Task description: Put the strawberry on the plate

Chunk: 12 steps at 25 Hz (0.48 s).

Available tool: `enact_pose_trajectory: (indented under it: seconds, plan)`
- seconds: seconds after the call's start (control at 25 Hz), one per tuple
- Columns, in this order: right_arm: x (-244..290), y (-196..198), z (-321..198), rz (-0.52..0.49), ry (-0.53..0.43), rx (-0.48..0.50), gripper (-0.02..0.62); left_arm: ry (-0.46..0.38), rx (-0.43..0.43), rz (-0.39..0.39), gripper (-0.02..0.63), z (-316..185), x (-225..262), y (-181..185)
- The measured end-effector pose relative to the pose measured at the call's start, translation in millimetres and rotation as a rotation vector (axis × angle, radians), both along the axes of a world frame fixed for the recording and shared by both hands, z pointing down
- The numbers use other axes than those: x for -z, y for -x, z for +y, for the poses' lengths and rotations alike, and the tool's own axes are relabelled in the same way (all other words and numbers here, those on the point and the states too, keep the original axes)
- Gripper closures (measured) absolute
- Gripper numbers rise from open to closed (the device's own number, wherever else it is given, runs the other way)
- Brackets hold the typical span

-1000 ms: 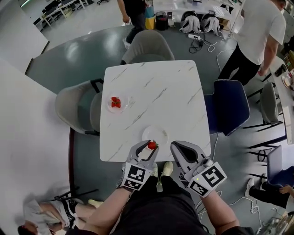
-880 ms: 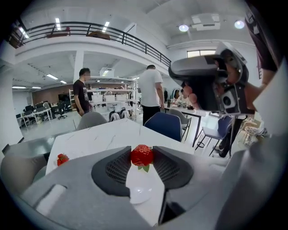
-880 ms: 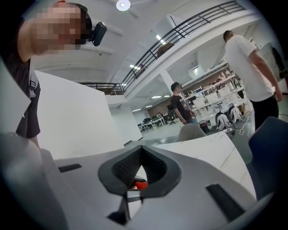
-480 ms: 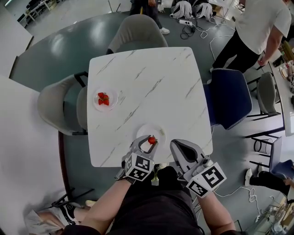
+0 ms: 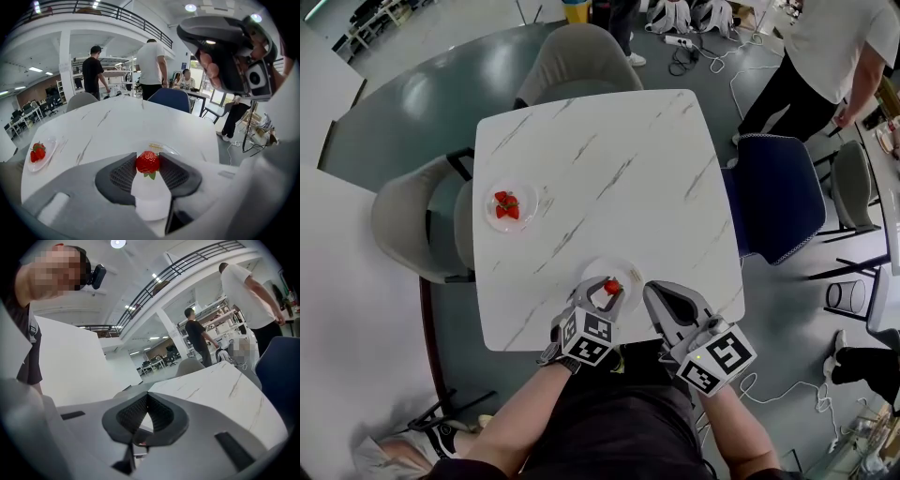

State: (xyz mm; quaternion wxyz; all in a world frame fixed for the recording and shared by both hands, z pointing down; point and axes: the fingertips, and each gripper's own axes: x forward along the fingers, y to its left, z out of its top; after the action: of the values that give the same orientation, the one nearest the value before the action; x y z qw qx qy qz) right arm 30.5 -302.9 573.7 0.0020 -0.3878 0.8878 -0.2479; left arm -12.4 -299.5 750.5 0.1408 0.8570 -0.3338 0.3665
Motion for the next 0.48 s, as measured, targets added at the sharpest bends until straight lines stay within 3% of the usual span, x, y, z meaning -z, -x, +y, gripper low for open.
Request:
enact_pose_trajectory:
  seconds: [0.48]
  plan:
    - [4,-12,-8,-0.002,-0.009,-0.013,0.592,0.063,-0.040,-0.095,0.448,3,-27,-4]
